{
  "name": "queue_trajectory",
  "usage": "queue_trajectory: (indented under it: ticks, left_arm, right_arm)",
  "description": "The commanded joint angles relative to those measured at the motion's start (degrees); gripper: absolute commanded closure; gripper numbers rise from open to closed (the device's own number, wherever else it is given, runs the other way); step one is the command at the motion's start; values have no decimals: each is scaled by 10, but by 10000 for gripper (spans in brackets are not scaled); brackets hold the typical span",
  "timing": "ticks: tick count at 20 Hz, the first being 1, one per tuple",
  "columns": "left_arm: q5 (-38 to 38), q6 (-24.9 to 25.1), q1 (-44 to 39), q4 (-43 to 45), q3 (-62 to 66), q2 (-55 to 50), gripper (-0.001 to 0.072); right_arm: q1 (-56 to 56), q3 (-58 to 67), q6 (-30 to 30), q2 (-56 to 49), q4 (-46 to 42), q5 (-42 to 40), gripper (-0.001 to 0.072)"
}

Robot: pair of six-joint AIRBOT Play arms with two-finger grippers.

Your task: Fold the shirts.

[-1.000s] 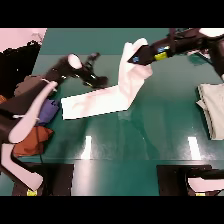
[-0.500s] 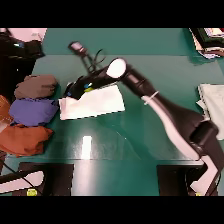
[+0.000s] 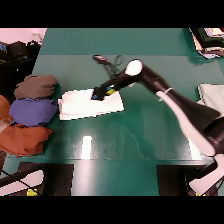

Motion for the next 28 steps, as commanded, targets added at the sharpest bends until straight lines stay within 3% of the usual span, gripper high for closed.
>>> queue_trajectory:
  ticks: [1, 2, 3, 8, 11, 17, 18, 19, 20, 24, 25, 26, 28]
  left_arm:
    - [-57, 27, 2, -47, -44, 2, 444]
    - [-59, 30, 2, -71, -74, 2, 203]
    - [-57, 38, 1, -92, -113, 2, 163]
    - [41, 59, -47, -98, -309, -2, 163]
    - [113, 58, -66, -96, -356, -3, 163]
    - [115, 53, -66, -60, -356, -3, 164]
    - [114, 53, -66, -60, -356, -3, 296]
    - [113, 54, -66, -61, -356, -3, 473]
    - [113, 54, -66, -63, -356, -3, 520]
    - [110, 54, -66, -60, -356, -3, 524]
    - [110, 54, -66, -60, -356, -3, 551]
    - [108, 64, -66, -60, -356, -3, 683]
    - [82, 74, -66, -49, -356, 4, 684]
  right_arm:
    - [-95, -108, 6, 63, 2, 15, 280]
    - [-117, -130, 7, 76, 2, 15, 280]
    - [-139, -152, 7, 90, 2, 12, 280]
    - [-198, -228, 7, 135, 3, -7, 280]
    - [-200, -251, 7, 147, 2, -12, 280]
    - [-185, -252, 7, 146, 6, -16, 280]
    - [-180, -252, 7, 146, 6, -16, 280]
    - [-180, -252, 7, 146, 6, -16, 281]
    - [-177, -252, 7, 146, 6, -16, 280]
    - [-176, -252, 7, 146, 6, -15, 281]
    - [-176, -252, 7, 146, 6, -14, 280]
    - [-176, -252, 7, 146, 6, -12, 281]
    - [-179, -251, 7, 147, 6, -5, 281]
